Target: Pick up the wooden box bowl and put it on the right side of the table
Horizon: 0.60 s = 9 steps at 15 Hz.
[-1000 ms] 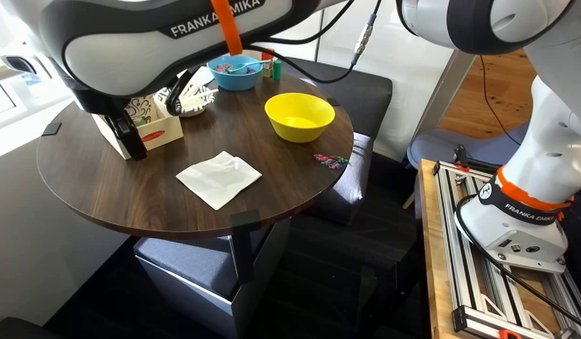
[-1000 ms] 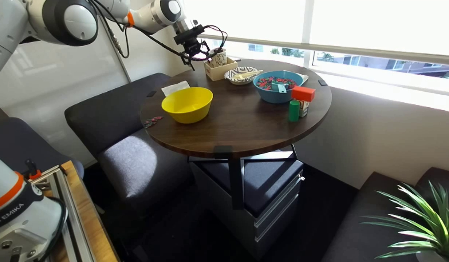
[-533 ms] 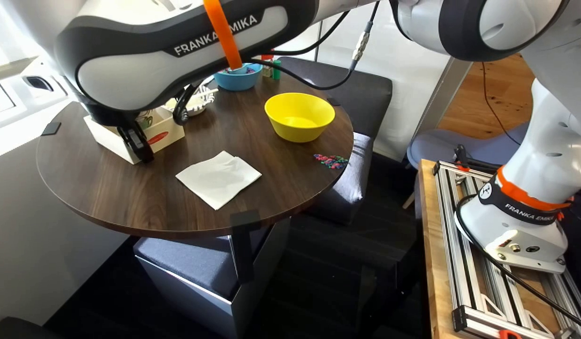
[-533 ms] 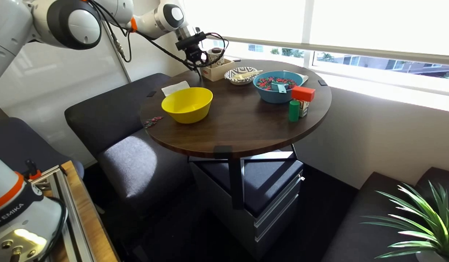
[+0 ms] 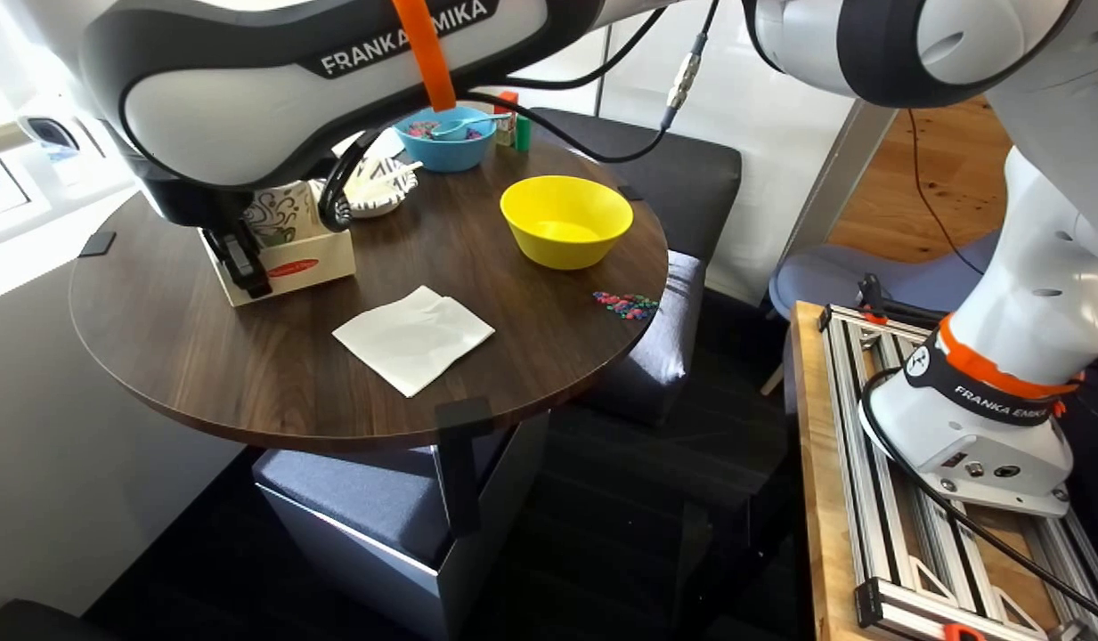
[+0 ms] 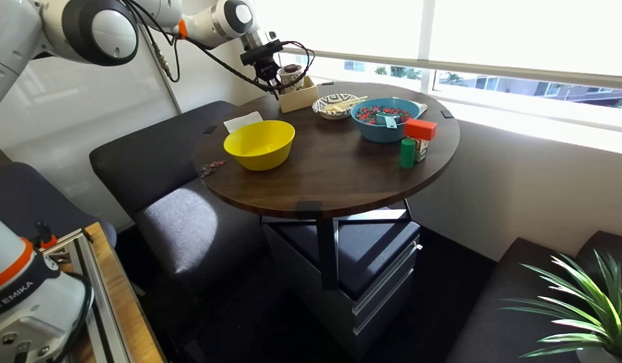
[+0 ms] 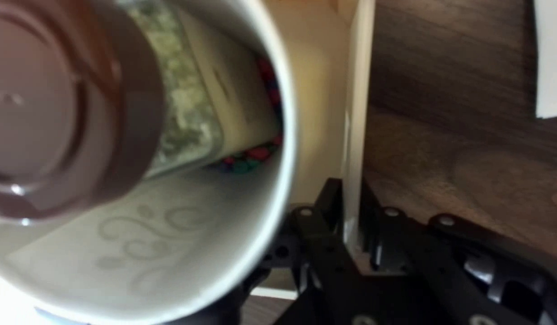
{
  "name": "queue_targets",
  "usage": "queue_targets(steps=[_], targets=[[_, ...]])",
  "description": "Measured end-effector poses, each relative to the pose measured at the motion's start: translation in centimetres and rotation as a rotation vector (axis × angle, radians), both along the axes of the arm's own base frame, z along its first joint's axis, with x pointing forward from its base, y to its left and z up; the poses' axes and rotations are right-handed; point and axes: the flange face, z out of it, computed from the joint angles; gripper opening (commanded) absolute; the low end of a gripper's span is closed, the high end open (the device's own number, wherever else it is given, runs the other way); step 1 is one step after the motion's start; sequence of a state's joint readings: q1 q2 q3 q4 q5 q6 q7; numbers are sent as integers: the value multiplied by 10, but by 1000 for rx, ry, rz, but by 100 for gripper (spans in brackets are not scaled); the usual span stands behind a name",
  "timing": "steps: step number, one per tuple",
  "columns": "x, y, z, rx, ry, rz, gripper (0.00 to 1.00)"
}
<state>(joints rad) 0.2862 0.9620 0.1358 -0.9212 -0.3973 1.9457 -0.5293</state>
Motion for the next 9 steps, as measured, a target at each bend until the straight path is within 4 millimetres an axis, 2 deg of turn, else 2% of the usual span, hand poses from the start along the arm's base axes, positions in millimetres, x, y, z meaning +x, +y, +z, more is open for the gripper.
queue_targets(steps=[4,9], targets=[[0,12,25,39,-56,16,3],[-11,31,83,86,-104,40,3]])
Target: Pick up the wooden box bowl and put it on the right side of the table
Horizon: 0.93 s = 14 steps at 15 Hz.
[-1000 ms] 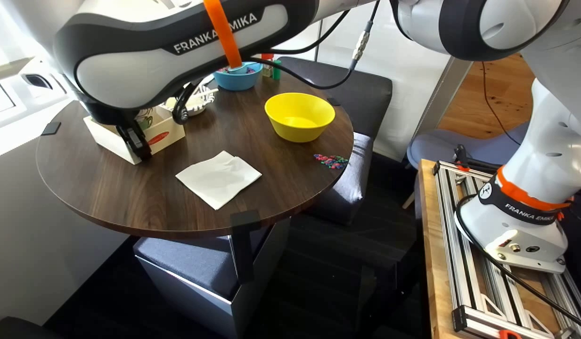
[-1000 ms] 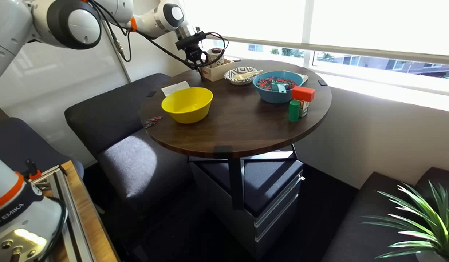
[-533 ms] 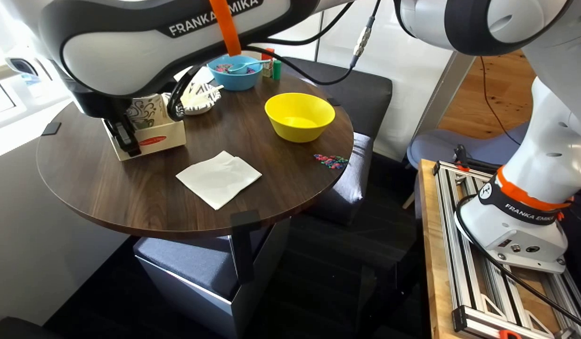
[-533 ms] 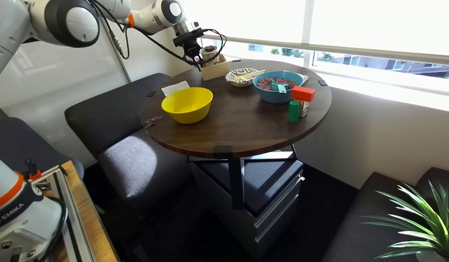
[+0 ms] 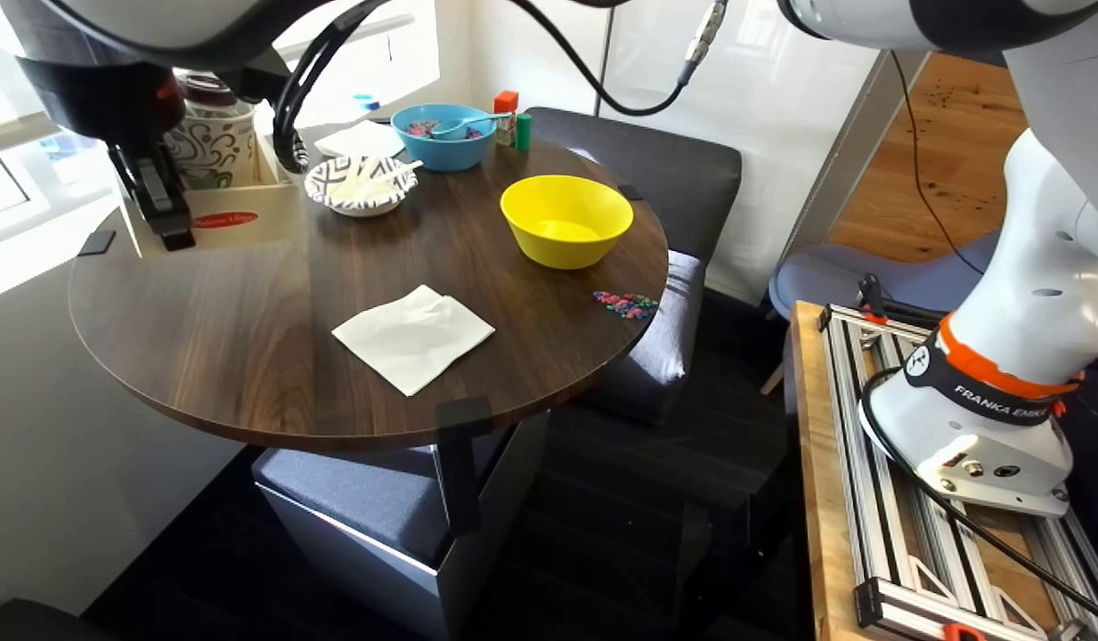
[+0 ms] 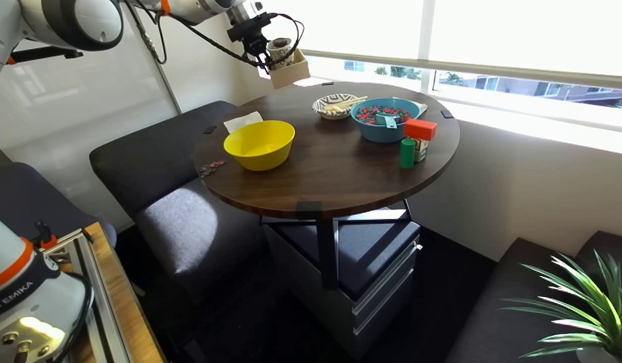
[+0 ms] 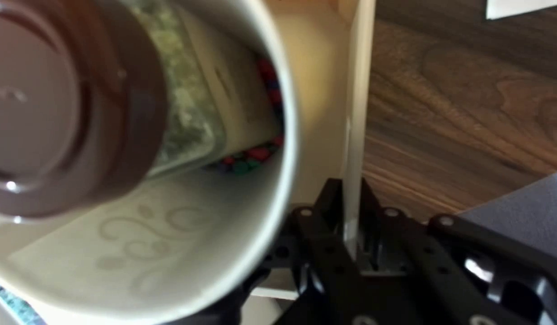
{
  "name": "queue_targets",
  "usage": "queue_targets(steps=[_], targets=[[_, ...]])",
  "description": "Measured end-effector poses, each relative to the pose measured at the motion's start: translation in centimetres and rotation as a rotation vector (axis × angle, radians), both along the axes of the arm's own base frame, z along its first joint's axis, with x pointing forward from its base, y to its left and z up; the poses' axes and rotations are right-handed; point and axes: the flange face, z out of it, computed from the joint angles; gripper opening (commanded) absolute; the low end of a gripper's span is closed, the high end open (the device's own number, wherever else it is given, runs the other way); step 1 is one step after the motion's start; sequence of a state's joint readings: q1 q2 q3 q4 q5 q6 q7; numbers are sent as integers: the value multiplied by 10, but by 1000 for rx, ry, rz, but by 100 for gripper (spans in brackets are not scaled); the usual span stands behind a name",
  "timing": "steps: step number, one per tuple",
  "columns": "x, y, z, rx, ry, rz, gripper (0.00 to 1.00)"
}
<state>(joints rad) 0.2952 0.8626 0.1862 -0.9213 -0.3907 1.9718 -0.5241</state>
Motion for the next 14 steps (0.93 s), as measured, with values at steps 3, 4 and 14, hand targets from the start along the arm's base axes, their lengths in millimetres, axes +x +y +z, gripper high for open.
queue_targets(steps=[3,4,14], targets=[[-18,3,29,23,46,-34,3],[-26,1,34,33,74,-63,3],[-72,-41,28,80,205,-375,3]])
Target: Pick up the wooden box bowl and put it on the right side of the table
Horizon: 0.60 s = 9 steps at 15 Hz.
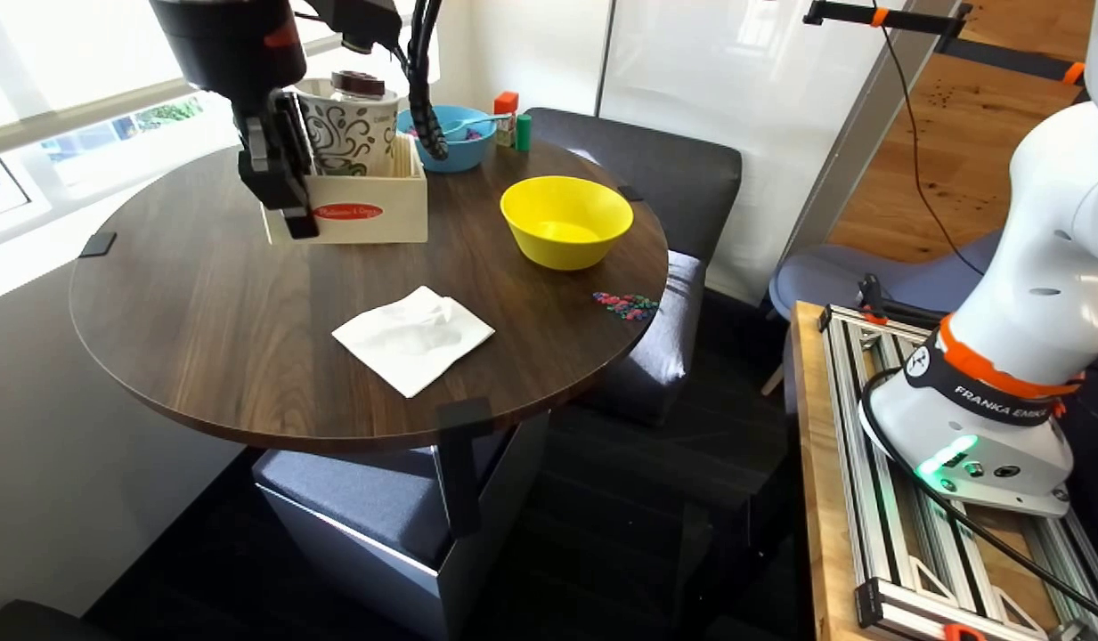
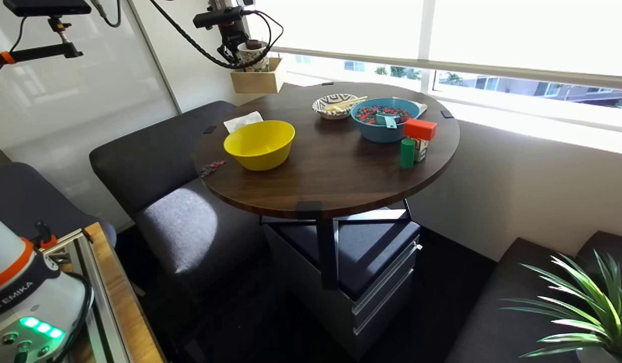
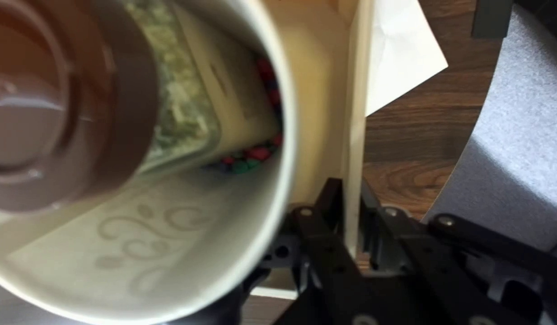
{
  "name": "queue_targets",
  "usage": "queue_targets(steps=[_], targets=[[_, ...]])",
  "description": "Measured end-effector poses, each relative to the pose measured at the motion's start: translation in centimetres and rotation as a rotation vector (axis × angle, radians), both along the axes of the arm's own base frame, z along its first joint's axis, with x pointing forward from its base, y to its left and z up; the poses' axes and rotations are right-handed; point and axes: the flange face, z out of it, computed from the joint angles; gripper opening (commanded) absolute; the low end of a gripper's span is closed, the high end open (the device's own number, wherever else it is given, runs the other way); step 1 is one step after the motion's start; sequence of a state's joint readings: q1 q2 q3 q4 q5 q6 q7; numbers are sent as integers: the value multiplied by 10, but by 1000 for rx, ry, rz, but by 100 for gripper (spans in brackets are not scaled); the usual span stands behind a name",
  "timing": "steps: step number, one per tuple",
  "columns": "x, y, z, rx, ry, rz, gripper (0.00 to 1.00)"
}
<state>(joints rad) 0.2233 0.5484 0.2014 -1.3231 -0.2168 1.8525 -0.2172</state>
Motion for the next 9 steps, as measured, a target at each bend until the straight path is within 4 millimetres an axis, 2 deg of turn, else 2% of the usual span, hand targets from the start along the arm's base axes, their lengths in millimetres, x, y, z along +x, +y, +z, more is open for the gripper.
queue_targets(steps=[2,4,6,9], targets=[[0,-8,-4,-30,23,-23,3],[-3,-28,-4,-81,80,-85,3],[-9,-60,1,-133,138,-173,3],[-18,-119,8,-149,196,-325,3]])
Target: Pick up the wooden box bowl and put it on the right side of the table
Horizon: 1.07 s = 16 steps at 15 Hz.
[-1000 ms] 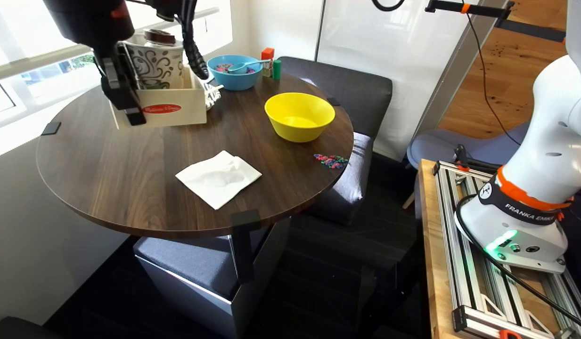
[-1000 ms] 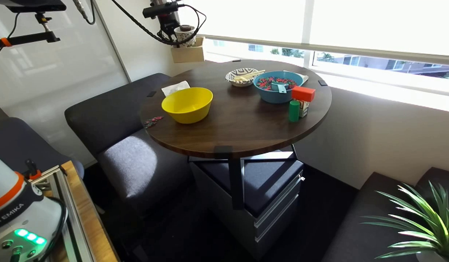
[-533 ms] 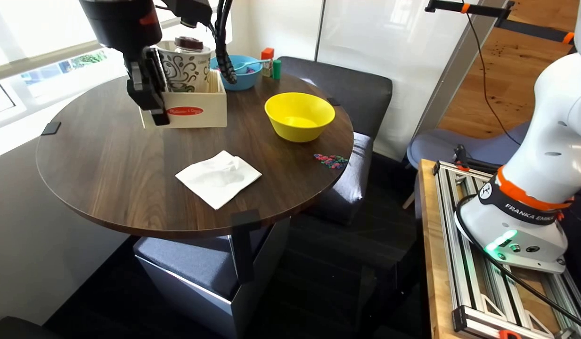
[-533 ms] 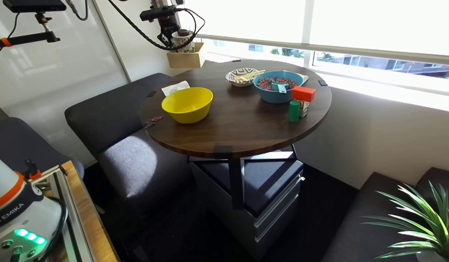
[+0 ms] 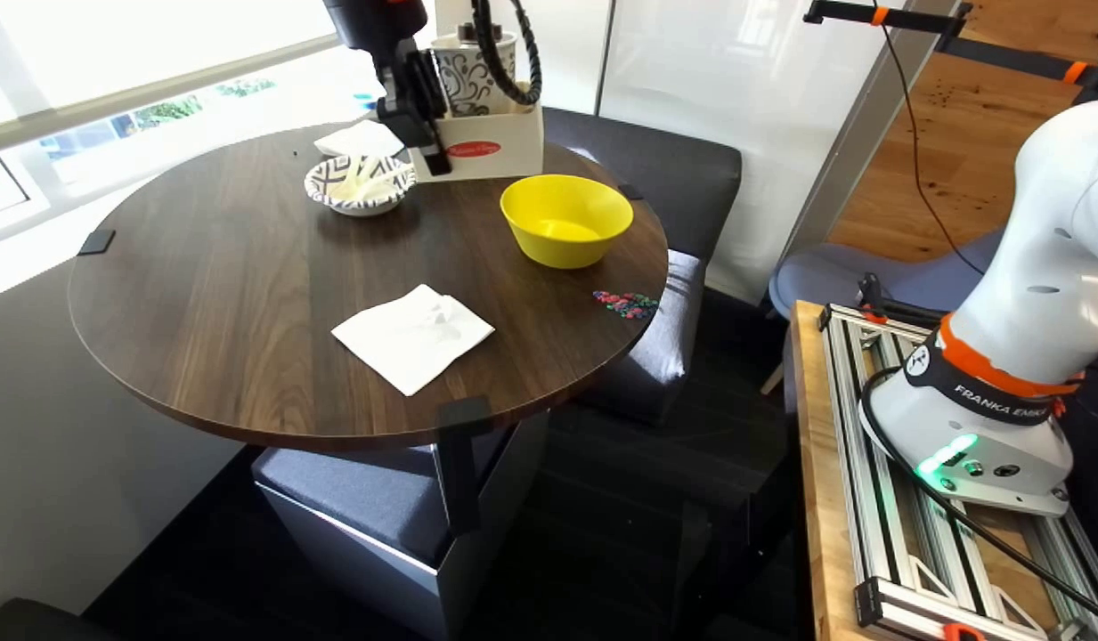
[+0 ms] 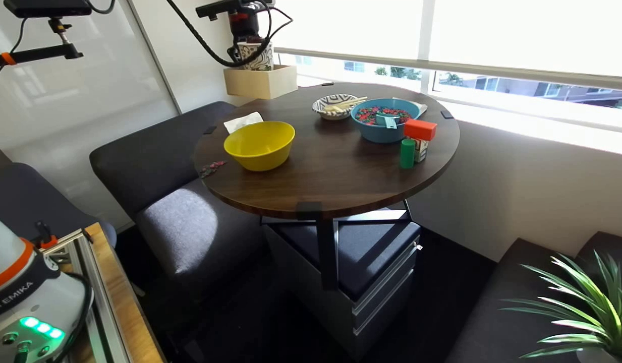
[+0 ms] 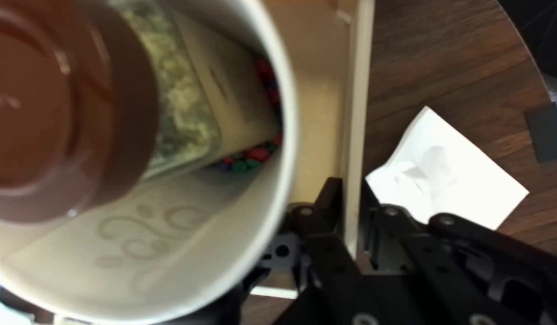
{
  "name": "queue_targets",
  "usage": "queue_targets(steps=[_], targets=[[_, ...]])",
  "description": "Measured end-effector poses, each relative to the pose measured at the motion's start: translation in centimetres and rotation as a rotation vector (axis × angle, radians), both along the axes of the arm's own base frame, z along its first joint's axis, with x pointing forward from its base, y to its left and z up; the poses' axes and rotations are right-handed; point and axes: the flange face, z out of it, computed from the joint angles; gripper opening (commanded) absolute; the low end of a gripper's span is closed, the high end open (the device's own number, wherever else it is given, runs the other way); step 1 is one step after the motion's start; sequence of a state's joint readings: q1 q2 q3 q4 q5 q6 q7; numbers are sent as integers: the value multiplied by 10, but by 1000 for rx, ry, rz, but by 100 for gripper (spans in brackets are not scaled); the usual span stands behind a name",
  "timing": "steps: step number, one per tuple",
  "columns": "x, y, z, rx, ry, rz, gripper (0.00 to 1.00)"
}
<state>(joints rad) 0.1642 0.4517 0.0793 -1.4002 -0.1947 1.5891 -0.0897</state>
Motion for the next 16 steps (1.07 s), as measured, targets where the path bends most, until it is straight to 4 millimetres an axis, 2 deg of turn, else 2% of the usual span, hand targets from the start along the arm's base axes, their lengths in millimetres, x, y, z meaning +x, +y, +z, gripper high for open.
queue_targets(steps=[3,5,8,9,10,11,16], targets=[[-8,-63,-3,65,-15,-149,3],[-15,-102,-13,92,-60,-246,3],[-36,-145,-30,85,-114,-400,3],[-45,-152,-32,79,-136,-448,11],[-51,-155,-33,77,-140,-457,11],[-50,-155,-32,78,-141,-456,3],[-41,-143,-33,10,-155,-391,3]])
